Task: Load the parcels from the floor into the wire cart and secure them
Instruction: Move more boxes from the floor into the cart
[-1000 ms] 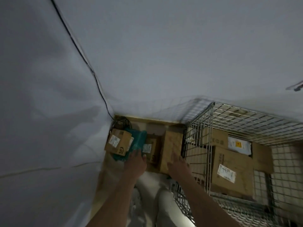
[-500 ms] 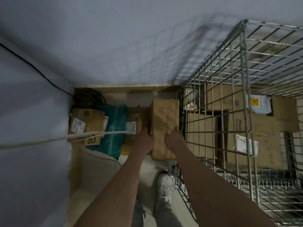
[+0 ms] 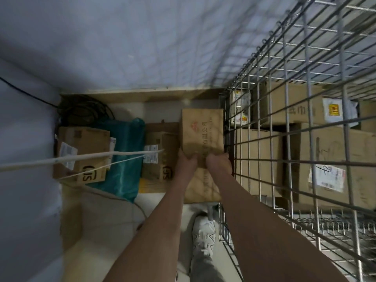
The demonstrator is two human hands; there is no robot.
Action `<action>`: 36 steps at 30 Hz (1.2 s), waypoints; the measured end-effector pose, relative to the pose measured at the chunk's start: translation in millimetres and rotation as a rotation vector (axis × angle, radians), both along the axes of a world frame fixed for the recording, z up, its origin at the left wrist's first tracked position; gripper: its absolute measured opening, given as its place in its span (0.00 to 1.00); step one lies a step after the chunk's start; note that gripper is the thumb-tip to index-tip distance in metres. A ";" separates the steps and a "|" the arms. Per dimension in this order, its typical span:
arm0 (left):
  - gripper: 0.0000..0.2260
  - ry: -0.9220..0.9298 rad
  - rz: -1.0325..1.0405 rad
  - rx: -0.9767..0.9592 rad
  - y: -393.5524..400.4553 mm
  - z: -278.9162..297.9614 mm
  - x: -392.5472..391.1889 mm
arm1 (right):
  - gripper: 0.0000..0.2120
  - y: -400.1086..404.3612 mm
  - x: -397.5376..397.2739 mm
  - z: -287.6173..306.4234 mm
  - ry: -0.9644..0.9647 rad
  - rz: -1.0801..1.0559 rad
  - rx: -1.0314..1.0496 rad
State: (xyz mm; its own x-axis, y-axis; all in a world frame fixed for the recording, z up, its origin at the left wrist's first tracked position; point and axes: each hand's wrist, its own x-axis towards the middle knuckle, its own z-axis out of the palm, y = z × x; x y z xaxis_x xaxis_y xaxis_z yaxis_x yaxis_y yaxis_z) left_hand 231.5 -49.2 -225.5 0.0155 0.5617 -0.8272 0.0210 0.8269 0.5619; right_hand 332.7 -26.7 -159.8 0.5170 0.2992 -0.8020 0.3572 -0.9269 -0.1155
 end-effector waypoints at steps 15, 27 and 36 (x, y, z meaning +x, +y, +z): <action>0.50 0.372 -0.091 0.146 30.2 257.0 -37.1 | 0.15 -34.0 -51.0 216.5 0.133 -0.280 0.402; 0.18 0.337 0.158 0.417 17.7 496.5 -39.2 | 0.39 -21.1 -37.6 451.3 0.201 0.153 0.603; 0.18 0.174 0.066 0.441 -18.1 641.5 -27.1 | 0.71 -68.8 -27.7 581.8 0.033 0.192 0.595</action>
